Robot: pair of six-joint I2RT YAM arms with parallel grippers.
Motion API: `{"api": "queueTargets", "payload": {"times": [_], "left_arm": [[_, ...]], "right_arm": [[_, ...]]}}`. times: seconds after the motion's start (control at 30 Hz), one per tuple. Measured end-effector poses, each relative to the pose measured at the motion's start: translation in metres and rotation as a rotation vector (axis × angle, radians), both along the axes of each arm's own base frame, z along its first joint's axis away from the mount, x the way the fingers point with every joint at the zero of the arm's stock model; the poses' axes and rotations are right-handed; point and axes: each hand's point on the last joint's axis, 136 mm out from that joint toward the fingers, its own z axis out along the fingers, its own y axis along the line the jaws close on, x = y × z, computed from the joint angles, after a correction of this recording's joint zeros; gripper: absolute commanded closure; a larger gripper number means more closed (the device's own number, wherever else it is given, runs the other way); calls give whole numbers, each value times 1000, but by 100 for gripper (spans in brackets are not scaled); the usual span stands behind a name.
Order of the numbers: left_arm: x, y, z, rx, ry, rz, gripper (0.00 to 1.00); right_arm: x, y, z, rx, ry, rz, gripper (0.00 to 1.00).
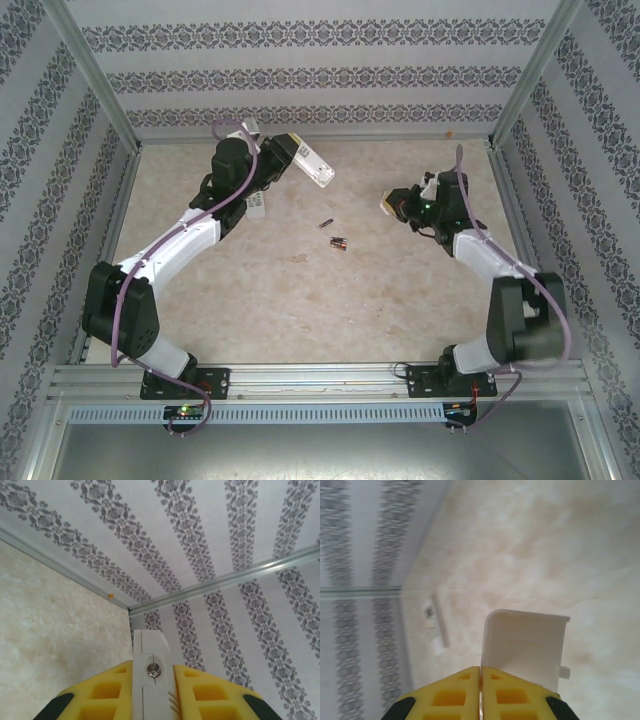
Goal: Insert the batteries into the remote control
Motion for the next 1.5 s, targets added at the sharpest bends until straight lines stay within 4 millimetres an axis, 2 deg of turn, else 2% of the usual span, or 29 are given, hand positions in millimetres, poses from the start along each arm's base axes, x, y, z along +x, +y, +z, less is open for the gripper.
{"api": "queueTargets", "payload": {"times": [0.13, 0.17, 0.2, 0.23, 0.3, 0.37, 0.47, 0.57, 0.63, 0.7, 0.73, 0.83, 0.93, 1.0, 1.07, 1.13, 1.23, 1.4, 1.43, 1.47, 1.5], "left_arm": [[-6, -9, 0, 3, -1, -31, 100], [-6, -10, 0, 3, -1, -34, 100], [-7, -11, -1, 4, 0, -37, 100], [-7, -13, -1, 4, 1, -40, 100], [-7, -14, -3, 5, 3, -43, 100], [-6, -15, -5, 7, 7, -44, 100], [-5, -16, -10, 14, 14, -48, 100], [-4, -20, -17, 26, 21, -67, 100], [-2, -25, -21, 38, 23, -85, 100], [-1, -31, -22, 50, 16, -109, 100], [-2, -35, -22, 57, 12, -123, 100], [-6, -45, -14, 73, -14, -166, 100], [-13, -56, -4, 78, -46, -203, 100], [-17, -61, -2, 80, -54, -225, 100], [-21, -66, -3, 84, -56, -240, 100], [-22, -68, -3, 88, -59, -247, 100], [-24, -69, -4, 95, -64, -251, 100], [-25, -66, 0, 106, -81, -238, 100], [-26, -65, 2, 109, -88, -237, 93], [-27, -65, 3, 111, -92, -235, 82], [-27, -64, 4, 115, -96, -231, 65]], "right_arm": [[2, -9, -62, -32, 141, 20, 89], [1, -8, -70, -33, 162, 25, 87], [-2, -8, -78, -37, 186, 31, 76], [-6, -10, -83, -45, 210, 30, 65], [-10, -14, -86, -74, 230, 21, 59], [-14, -19, -77, -109, 218, 5, 56], [-21, -28, -35, -168, 112, -21, 42], [-27, -24, 39, -239, -132, 4, 25], [-36, -4, 91, -307, -345, 81, 15], [-53, 29, 135, -380, -566, 193, 4], [-65, 47, 153, -416, -678, 257, 2], [-94, 94, 180, -517, -921, 437, 2], [-93, 120, 179, -601, -1012, 554, 2], [-83, 129, 170, -648, -1018, 592, 3], [-73, 136, 159, -684, -1002, 620, 7], [-64, 141, 151, -704, -982, 642, 16], [-58, 145, 151, -709, -983, 650, 31], [-61, 149, 158, -672, -990, 660, 53], [-62, 151, 159, -661, -993, 665, 56], [-62, 152, 161, -655, -997, 668, 58], [-63, 153, 162, -649, -1001, 674, 59]]}}
